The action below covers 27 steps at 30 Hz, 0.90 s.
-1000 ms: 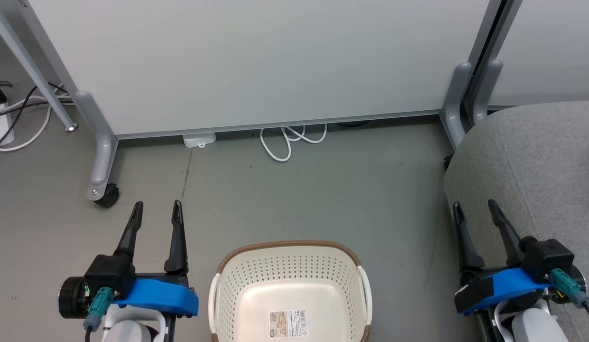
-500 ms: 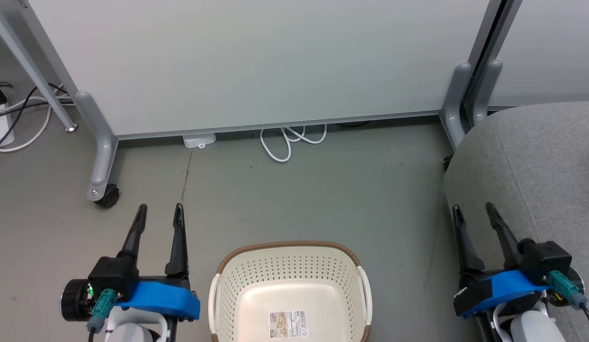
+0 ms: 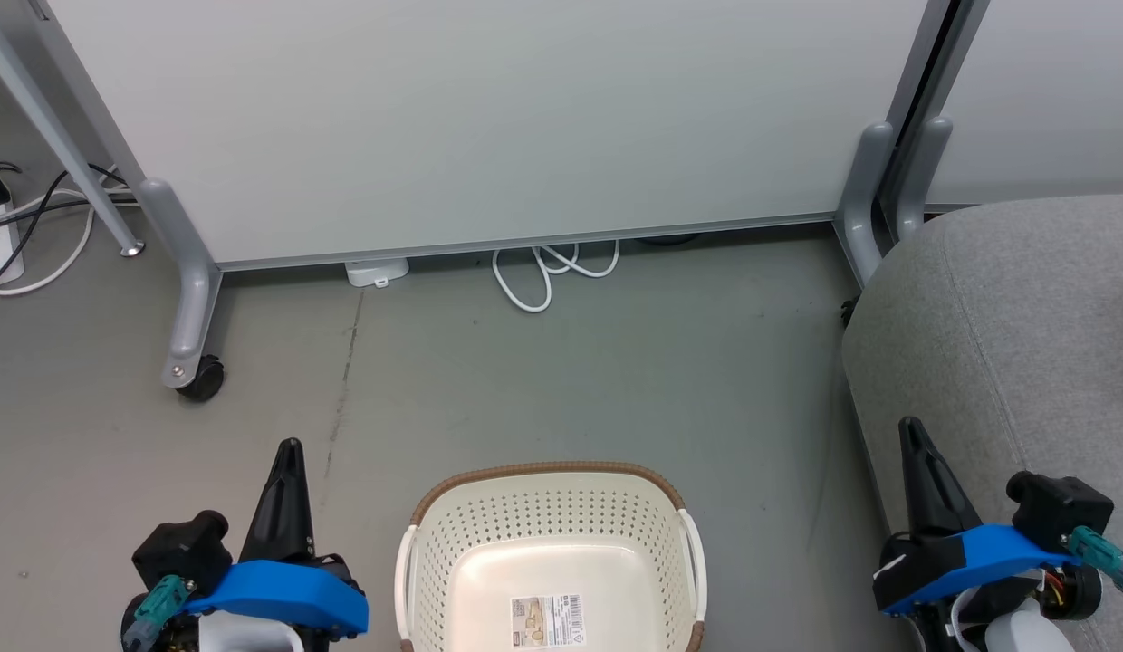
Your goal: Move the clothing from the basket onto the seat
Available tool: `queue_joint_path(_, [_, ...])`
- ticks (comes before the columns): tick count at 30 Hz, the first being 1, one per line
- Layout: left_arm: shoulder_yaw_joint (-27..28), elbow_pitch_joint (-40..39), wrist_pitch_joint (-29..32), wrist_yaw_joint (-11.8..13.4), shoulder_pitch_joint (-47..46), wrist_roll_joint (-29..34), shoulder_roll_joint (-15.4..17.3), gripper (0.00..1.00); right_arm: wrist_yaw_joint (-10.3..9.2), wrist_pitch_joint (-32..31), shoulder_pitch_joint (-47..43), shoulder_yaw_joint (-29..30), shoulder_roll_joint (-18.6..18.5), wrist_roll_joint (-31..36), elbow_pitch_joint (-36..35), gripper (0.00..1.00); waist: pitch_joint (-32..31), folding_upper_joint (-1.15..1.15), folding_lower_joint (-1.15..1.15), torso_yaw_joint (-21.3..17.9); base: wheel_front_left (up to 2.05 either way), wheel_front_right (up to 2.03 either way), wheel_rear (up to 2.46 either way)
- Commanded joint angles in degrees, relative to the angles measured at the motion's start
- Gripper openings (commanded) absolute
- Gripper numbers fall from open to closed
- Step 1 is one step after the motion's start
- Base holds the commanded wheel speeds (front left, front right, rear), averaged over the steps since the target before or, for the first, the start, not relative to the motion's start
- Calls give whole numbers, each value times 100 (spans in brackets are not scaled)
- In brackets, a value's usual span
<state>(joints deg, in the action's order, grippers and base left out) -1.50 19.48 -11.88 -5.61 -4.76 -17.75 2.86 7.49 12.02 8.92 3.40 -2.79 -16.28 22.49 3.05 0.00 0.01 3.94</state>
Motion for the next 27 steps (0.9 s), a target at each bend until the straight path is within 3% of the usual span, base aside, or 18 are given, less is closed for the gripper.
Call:
queue_joint_path(1, [56,-126,44,-12,-125,-253,3,0,0,-51,32,21,-18,-262,-141,0,-3,0,0,-5,0,0,0])
queue_joint_path(27, [299,-292,635,-75,-140,-2664,4,0,0,-640,-84,104,-18,-2722,-407,0,-68,0,0,-93,0,0,0])
